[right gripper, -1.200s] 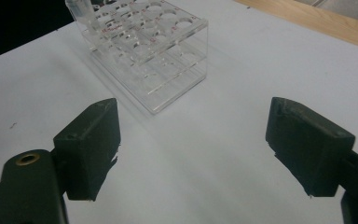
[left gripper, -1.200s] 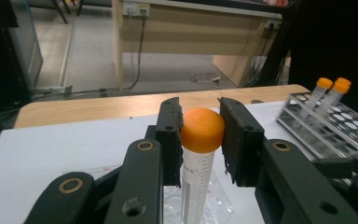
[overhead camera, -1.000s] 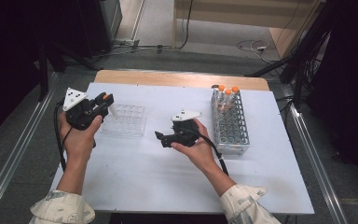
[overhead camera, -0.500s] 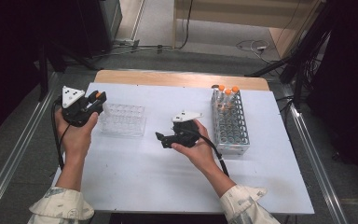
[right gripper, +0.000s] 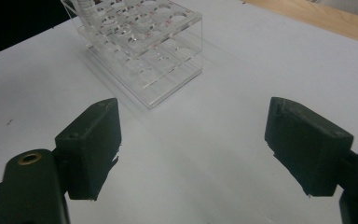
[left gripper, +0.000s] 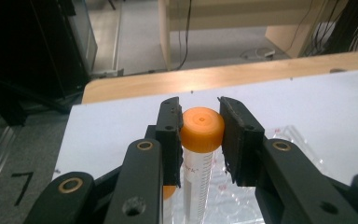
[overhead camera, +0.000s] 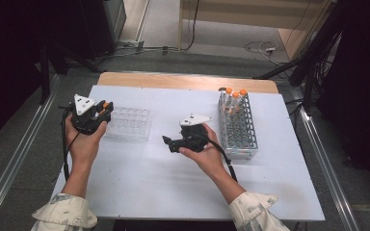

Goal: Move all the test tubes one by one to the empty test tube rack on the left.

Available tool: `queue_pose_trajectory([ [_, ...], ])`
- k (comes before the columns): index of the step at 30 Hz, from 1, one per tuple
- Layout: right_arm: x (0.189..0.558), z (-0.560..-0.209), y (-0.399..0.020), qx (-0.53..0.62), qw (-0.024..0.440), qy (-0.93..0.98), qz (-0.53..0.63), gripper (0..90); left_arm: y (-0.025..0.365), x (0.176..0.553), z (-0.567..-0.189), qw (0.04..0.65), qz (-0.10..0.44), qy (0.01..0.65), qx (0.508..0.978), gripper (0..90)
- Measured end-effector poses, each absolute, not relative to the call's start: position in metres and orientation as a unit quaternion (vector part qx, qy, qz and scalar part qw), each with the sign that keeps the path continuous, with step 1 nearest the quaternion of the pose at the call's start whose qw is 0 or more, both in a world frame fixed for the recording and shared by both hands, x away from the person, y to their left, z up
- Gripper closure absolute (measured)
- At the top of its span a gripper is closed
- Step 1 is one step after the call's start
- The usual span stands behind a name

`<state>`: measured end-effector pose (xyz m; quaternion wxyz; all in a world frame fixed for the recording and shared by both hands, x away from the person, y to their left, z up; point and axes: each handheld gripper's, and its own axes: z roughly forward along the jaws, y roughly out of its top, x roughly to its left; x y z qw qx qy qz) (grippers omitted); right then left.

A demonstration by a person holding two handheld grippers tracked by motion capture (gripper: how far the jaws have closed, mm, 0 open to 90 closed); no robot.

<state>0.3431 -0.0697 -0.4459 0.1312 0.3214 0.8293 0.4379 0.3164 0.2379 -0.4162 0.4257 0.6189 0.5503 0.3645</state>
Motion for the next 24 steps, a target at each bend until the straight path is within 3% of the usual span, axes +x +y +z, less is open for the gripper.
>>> queue_pose_trajectory([
  [13, 0.3432, -0.4465, -0.0707, 0.32, 0.131, 0.829, 0.439, 17.4, 0.2367, 0.3134, -0.4254, 0.419, 0.365, 0.55, 0.623, 69.3],
  [20, 0.343, -0.4468, -0.0702, 0.321, 0.131, 0.828, 0.44, 17.6, 0.2359, 0.3121, -0.4232, 0.434, 0.36, 0.546, 0.62, 57.6],
  [24, 0.343, -0.4451, -0.0715, 0.323, 0.135, 0.825, 0.443, 17.8, 0.2346, 0.3108, -0.4205, 0.451, 0.348, 0.546, 0.614, 44.0],
])
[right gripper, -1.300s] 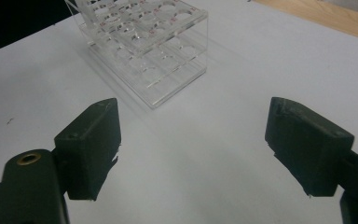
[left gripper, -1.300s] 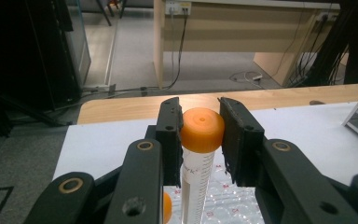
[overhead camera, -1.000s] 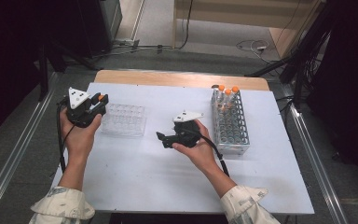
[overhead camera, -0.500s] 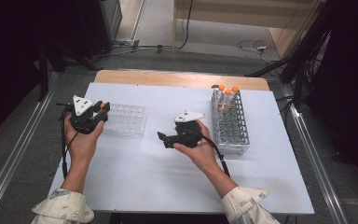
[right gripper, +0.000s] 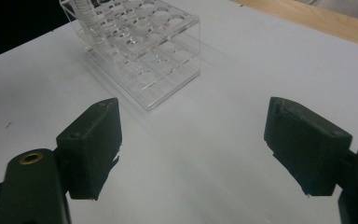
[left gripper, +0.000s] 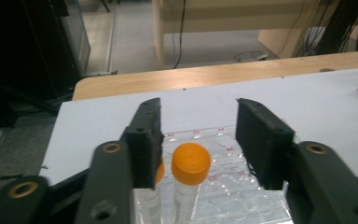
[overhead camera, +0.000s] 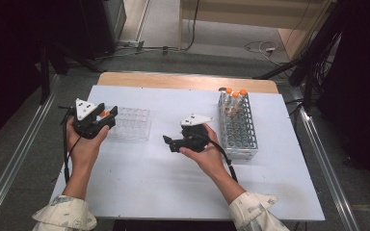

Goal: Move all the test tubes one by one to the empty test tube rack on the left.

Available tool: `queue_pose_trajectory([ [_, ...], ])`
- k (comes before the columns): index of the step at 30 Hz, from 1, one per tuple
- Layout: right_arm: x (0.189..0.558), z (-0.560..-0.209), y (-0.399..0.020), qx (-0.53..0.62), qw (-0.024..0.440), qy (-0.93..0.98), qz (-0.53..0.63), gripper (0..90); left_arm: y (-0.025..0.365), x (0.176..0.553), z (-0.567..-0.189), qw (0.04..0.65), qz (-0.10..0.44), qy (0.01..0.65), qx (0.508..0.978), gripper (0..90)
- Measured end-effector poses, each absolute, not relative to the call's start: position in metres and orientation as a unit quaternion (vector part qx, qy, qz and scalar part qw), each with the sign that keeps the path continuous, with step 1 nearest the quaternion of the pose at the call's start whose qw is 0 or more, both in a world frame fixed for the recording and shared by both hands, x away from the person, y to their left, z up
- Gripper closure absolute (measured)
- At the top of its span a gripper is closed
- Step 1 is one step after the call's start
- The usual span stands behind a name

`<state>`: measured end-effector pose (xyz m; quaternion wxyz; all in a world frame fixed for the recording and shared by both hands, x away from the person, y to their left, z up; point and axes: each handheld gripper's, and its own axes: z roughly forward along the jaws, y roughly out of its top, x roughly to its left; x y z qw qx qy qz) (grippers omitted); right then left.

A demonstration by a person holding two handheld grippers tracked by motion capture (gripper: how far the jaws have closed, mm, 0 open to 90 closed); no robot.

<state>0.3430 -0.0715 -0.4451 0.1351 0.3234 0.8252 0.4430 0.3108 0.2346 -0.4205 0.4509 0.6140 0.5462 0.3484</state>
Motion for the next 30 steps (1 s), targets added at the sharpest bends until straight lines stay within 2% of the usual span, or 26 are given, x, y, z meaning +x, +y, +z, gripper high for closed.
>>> queue_pose_trajectory([
  [1, 0.343, -0.444, -0.072, 0.323, 0.138, 0.824, 0.444, 17.8, 0.234, 0.311, -0.42, 0.456, 0.346, 0.548, 0.61, 38.7],
  [8, 0.346, -0.436, -0.084, 0.338, 0.153, 0.809, 0.457, 18.1, 0.228, 0.307, -0.413, 0.476, 0.335, 0.543, 0.605, 25.5],
  [15, 0.351, -0.425, -0.101, 0.353, 0.17, 0.792, 0.469, 18.1, 0.217, 0.306, -0.411, 0.487, 0.303, 0.535, 0.62, 17.1],
  [30, 0.371, -0.411, -0.15, 0.399, 0.219, 0.762, 0.461, 18.5, 0.199, 0.302, -0.414, 0.493, 0.267, 0.525, 0.64, 17.1],
])
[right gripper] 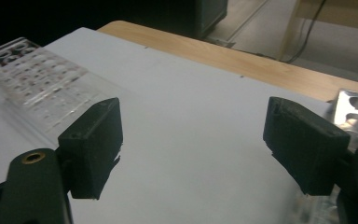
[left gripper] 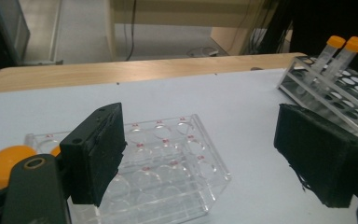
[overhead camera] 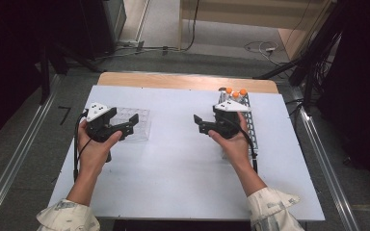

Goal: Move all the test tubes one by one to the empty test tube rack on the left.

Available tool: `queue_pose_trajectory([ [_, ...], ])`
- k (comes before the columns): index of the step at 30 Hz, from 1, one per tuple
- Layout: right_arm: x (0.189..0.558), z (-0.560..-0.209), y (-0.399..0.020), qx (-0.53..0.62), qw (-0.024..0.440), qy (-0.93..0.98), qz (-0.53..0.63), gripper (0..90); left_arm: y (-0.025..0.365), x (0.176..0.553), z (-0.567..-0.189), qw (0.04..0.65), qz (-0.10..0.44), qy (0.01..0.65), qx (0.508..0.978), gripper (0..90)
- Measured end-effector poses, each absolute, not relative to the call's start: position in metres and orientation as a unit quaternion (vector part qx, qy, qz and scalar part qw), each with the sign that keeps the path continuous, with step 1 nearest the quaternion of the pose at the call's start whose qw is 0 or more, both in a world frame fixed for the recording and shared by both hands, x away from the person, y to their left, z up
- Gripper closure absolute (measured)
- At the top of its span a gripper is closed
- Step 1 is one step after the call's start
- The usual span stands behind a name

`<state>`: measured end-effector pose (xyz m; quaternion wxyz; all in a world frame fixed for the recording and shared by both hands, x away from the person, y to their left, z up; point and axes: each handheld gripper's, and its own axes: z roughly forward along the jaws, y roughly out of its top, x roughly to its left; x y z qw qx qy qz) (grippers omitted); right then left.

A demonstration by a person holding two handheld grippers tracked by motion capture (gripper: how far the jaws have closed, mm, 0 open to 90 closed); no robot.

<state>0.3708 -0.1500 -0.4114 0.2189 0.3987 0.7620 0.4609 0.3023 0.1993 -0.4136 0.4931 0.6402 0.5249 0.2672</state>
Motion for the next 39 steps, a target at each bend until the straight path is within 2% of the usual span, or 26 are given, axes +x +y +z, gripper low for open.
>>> queue_pose_trajectory([
  [10, 0.391, -0.408, -0.186, 0.441, 0.256, 0.734, 0.448, 18.6, 0.194, 0.302, -0.415, 0.493, 0.264, 0.519, 0.646, 17.1],
  [19, 0.408, -0.416, -0.203, 0.471, 0.292, 0.722, 0.415, 18.6, 0.194, 0.302, -0.415, 0.495, 0.264, 0.517, 0.647, 16.6],
  [22, 0.415, -0.419, -0.207, 0.48, 0.297, 0.718, 0.408, 22.6, 0.194, 0.302, -0.415, 0.497, 0.266, 0.516, 0.645, 16.6],
  [31, 0.435, -0.426, -0.214, 0.497, 0.29, 0.723, 0.382, 45.6, 0.194, 0.302, -0.415, 0.496, 0.268, 0.515, 0.646, 17.7],
  [39, 0.449, -0.427, -0.211, 0.517, 0.278, 0.729, 0.353, 50.6, 0.192, 0.301, -0.415, 0.498, 0.269, 0.514, 0.645, 17.8],
])
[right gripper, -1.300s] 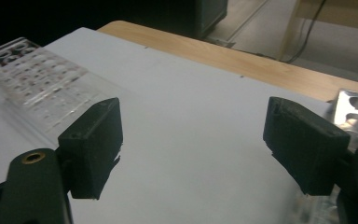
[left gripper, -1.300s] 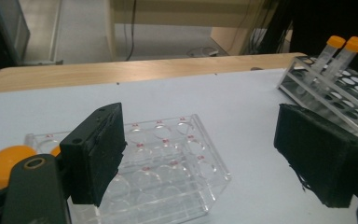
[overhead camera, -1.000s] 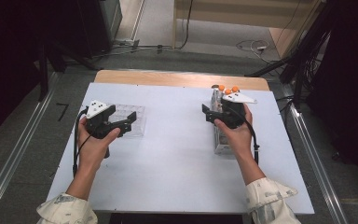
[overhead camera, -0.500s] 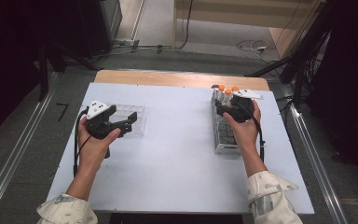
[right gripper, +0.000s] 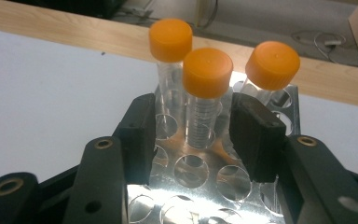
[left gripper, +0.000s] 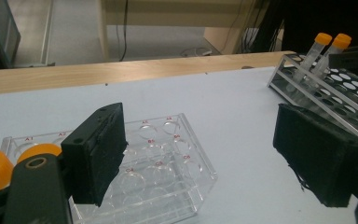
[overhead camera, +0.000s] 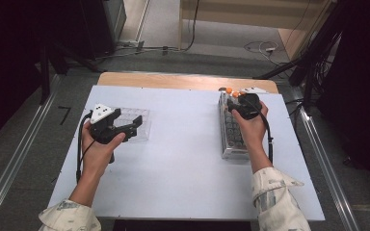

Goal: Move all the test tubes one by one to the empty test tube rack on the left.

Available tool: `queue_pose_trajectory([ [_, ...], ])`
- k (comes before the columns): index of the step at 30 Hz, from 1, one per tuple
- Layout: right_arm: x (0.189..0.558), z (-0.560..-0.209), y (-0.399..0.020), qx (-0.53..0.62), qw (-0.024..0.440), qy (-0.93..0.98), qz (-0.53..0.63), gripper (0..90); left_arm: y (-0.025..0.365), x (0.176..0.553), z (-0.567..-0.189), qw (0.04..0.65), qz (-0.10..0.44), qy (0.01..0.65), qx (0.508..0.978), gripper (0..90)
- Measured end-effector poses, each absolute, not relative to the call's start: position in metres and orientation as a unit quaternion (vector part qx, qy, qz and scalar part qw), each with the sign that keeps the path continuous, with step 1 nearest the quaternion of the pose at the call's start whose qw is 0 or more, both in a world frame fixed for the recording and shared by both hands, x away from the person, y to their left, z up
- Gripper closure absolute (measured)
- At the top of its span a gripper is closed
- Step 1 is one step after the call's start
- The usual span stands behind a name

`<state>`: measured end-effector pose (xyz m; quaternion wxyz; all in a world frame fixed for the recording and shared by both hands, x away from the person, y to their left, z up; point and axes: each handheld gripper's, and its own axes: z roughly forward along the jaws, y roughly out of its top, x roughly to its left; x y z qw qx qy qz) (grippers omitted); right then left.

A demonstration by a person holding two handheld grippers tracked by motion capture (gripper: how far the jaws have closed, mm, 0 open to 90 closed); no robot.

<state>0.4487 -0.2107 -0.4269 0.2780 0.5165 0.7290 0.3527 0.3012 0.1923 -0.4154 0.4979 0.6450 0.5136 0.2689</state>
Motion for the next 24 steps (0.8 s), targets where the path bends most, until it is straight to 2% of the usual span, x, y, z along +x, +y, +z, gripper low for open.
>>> queue_pose_trajectory([
  [9, 0.46, -0.428, -0.21, 0.53, 0.263, 0.735, 0.33, 60.6, 0.192, 0.301, -0.415, 0.5, 0.268, 0.512, 0.646, 17.8],
  [18, 0.467, -0.429, -0.208, 0.534, 0.259, 0.739, 0.318, 64.5, 0.191, 0.3, -0.415, 0.5, 0.267, 0.509, 0.648, 17.8],
  [24, 0.468, -0.429, -0.206, 0.534, 0.26, 0.74, 0.317, 71.3, 0.191, 0.299, -0.414, 0.502, 0.267, 0.508, 0.647, 17.8],
])
